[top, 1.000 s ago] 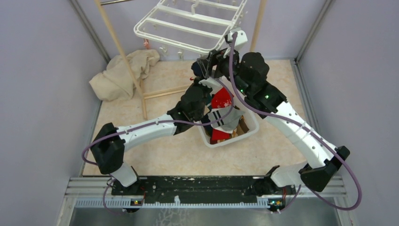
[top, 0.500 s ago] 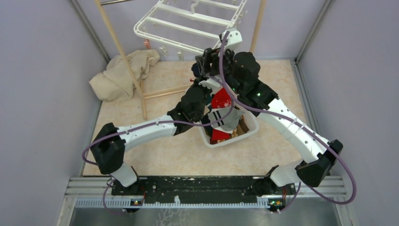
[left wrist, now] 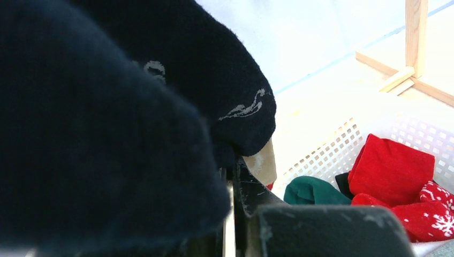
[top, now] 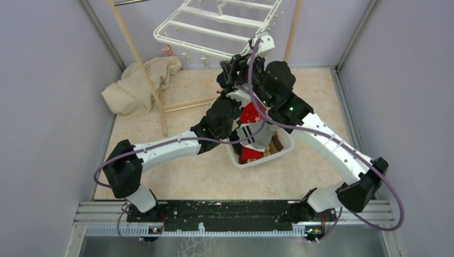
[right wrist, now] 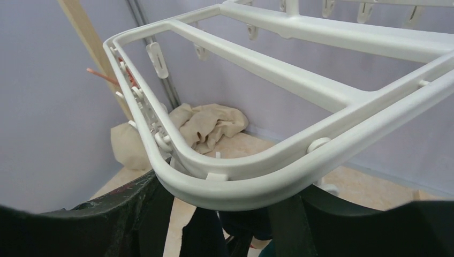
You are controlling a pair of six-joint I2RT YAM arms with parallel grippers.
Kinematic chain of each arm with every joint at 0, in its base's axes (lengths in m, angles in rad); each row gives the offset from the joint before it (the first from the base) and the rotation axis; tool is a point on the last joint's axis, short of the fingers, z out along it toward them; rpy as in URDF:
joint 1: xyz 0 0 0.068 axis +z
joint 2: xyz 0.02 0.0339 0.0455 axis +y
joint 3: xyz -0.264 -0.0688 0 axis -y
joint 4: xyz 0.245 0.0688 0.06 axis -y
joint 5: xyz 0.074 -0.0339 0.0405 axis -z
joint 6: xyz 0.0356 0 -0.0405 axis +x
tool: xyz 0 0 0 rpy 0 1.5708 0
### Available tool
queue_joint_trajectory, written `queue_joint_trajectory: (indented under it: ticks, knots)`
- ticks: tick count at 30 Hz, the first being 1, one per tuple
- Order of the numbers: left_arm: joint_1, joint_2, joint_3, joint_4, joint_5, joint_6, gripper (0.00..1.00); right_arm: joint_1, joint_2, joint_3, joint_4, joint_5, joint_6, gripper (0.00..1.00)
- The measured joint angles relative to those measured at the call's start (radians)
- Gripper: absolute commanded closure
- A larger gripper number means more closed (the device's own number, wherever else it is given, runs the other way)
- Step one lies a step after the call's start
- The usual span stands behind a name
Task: Remove the socks clipped to the hanger
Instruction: Remove the sock from the hanger.
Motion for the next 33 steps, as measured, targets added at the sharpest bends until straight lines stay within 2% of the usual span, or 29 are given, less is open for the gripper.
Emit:
queue_joint_trajectory:
  ticks: [3, 9, 12, 16, 17, 25, 28, 31, 33]
  knots:
    - [0.000, 0.000, -0.003, -0.001, 0.004, 0.003, 0.94, 0.001, 0.000, -0.014, 0.031, -0.020, -0.002, 0.39]
    - [0.000, 0.000, -0.007, -0.001, 0.008, 0.011, 0.94, 0.006, 0.000, -0.034, 0.065, -0.049, -0.002, 0.65]
    - [0.000, 0.000, -0.010, -0.001, 0.008, 0.012, 0.94, 0.007, 0.000, -0.043, 0.078, -0.057, -0.002, 0.75]
    - [0.000, 0.000, -0.012, -0.001, 0.008, 0.012, 0.94, 0.008, 0.000, -0.045, 0.079, -0.060, -0.001, 0.98]
    - [0.000, 0.000, -0.012, -0.001, 0.008, 0.012, 0.94, 0.008, 0.000, -0.045, 0.080, -0.061, 0.000, 1.00]
    - [-0.004, -0.005, -0.026, -0.002, 0.008, 0.011, 0.94, 0.010, -0.002, -0.064, 0.095, -0.060, -0.002, 1.00]
    - [-0.004, -0.010, -0.036, -0.005, 0.008, 0.011, 0.94, 0.010, -0.004, -0.072, 0.096, -0.057, -0.002, 0.69]
    - [-0.004, -0.024, -0.055, -0.009, 0.007, 0.008, 0.94, 0.010, -0.009, -0.079, 0.098, -0.051, -0.001, 0.60]
    - [-0.004, -0.027, -0.058, -0.009, 0.007, 0.006, 0.94, 0.011, -0.010, -0.079, 0.098, -0.048, -0.002, 0.59]
